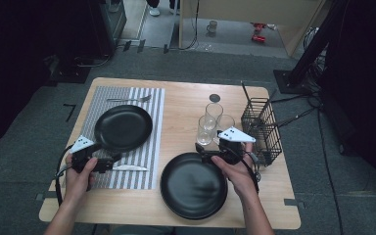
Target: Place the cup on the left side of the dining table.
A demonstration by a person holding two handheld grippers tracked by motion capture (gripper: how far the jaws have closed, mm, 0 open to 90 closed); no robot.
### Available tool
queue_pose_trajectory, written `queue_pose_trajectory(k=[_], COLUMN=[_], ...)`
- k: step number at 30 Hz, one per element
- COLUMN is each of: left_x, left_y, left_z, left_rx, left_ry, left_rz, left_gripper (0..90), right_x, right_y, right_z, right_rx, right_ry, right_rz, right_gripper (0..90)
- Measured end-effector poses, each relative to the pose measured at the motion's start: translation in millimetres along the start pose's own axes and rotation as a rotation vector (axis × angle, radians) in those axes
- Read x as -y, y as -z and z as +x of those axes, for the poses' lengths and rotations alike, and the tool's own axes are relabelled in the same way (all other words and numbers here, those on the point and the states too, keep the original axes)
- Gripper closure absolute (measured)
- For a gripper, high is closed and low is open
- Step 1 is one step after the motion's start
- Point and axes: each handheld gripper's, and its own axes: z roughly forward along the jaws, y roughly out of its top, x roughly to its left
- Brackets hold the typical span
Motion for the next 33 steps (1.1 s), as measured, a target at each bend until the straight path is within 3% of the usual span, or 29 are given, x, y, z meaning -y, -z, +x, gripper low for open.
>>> queue_pose_trajectory(k=[3, 8, 18, 26, 33], left_x=[0.6, 1.6, 2.4, 3.1, 3.2], left_y=[-1.1, -2.0, -1.5, -1.4, -1.0], left_z=[-0.3, 0.0, 2.9, 5.3, 6.0], left_rx=[0.006, 0.012, 0.015, 0.016, 0.016], left_ry=[-0.001, 0.003, 0.014, 0.014, 0.015], left_rz=[0.006, 0.008, 0.012, 0.013, 0.014], left_gripper=[2.7, 2.7, 2.7, 2.7, 2.7], right_x=[-2.1, -5.8, -15.2, -19.8, -16.6], right_y=[-5.0, -14.5, -36.0, -51.9, -63.1], right_z=[-1.2, -0.7, -0.3, -4.2, -7.6], right_rx=[0.014, -0.012, 0.046, 0.081, 0.083], right_ry=[-0.013, -0.018, -0.007, -0.005, 0.001], right_rz=[-0.005, -0.001, 0.01, 0.024, 0.046], right_gripper=[13.7, 19.6, 38.7, 44.1, 44.3])
